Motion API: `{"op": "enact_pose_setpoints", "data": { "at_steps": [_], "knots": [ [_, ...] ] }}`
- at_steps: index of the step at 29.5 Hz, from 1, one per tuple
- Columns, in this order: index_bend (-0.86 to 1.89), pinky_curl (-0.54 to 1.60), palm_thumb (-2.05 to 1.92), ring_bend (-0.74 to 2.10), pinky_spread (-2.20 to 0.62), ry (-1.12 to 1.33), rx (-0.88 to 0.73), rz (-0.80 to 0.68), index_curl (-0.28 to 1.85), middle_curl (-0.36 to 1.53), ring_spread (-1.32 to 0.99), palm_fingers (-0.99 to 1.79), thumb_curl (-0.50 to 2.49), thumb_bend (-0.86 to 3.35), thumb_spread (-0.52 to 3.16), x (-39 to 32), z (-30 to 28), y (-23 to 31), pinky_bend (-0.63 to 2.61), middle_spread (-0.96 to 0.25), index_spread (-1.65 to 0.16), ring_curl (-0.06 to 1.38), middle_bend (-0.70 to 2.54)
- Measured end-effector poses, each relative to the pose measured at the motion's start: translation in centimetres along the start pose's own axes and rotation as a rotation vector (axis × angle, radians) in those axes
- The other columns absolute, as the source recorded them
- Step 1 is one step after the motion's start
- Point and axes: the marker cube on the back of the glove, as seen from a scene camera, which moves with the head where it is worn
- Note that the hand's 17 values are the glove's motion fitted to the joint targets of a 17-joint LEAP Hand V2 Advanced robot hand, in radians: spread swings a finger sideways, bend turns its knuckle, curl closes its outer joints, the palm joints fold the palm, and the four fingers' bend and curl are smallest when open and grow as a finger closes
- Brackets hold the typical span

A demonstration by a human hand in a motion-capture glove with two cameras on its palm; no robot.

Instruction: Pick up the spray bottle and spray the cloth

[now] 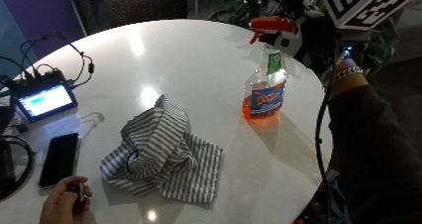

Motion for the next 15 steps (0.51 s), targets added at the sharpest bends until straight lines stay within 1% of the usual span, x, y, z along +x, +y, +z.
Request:
{"op": "enact_pose_setpoints", "data": {
  "at_steps": [5,7,12,15],
  "knots": [
    [0.01,0.34,0.59,0.39,0.20,-0.160,-0.031,0.062,0.21,0.33,-0.11,0.54,0.26,0.01,1.12,2.5,3.2,0.5,0.33,-0.09,-0.40,0.33,0.20],
    [0.06,0.34,0.60,0.43,0.19,-0.219,-0.011,0.088,0.21,0.32,-0.11,0.54,0.26,0.00,1.11,3.2,4.5,1.2,0.35,-0.08,-0.38,0.34,0.15],
    [0.06,0.35,0.59,0.59,0.17,-0.412,0.124,0.172,0.19,0.30,-0.14,0.56,0.27,-0.02,1.07,3.5,6.8,2.4,0.38,-0.07,-0.35,0.38,0.13],
    [0.09,0.34,0.59,0.63,0.15,-0.554,0.210,0.215,0.19,0.31,-0.15,0.65,0.27,-0.03,1.05,3.1,7.9,2.5,0.36,-0.09,-0.33,0.38,0.19]
  ]
}}
